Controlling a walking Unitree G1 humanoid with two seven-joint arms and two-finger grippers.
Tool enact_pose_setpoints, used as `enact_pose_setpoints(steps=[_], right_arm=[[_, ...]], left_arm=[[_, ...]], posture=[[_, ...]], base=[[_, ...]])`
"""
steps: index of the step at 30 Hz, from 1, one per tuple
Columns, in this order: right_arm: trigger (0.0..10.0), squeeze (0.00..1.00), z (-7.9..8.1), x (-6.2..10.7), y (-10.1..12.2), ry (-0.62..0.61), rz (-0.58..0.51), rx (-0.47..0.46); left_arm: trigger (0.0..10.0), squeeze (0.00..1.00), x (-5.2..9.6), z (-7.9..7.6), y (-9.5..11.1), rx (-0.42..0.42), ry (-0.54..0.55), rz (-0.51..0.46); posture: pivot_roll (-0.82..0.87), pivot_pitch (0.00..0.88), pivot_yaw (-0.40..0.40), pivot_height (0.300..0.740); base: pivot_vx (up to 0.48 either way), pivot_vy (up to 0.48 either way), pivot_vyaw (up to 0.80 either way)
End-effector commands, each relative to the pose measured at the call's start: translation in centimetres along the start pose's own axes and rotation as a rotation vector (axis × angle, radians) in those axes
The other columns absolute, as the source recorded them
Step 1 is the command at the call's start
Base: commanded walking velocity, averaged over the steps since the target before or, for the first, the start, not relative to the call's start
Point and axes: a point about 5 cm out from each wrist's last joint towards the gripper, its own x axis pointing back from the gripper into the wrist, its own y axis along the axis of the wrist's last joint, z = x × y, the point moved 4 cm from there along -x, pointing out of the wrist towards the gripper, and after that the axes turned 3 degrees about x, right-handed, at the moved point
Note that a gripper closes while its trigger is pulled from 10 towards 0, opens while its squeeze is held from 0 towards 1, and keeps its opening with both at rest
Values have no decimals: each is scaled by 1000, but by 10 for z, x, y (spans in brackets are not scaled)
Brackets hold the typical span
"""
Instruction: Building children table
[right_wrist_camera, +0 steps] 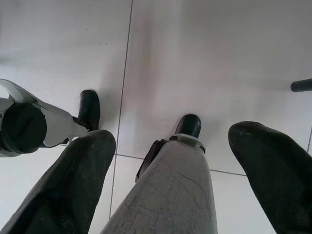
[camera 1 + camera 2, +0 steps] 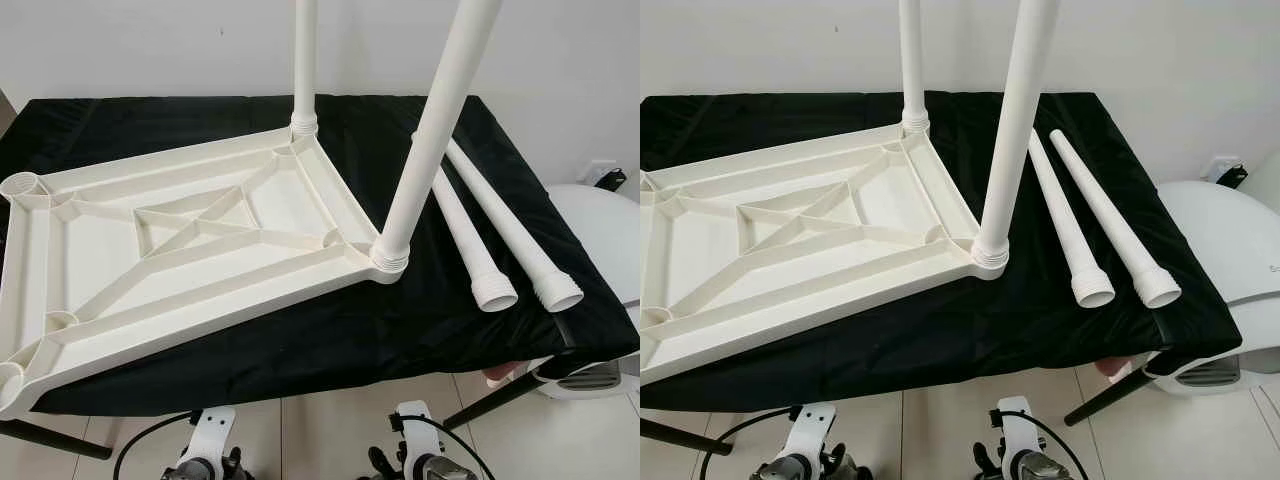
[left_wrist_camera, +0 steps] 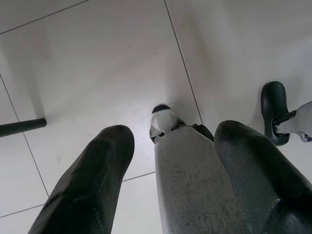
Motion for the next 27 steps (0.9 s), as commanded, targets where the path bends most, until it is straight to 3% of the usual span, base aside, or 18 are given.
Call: enact_pose_setpoints(steps=[1,15,27], right_arm=[[10000,0,1,1,-5,7,18,-3],[10000,0,1,0,-1,8,14,-4],[10000,0,-3,0,1,-8,5,-26]], left_arm=[[10000,0,1,-2,-8,-27,-28,35],[10000,0,0,0,-3,-46,-33,22],[10000,0,0,4,-1,-14,-13,17]], posture=[[42,91,31,740],[55,103,42,740],[55,135,37,740]], base=[[0,0,0],[0,0,0],[0,0,0]])
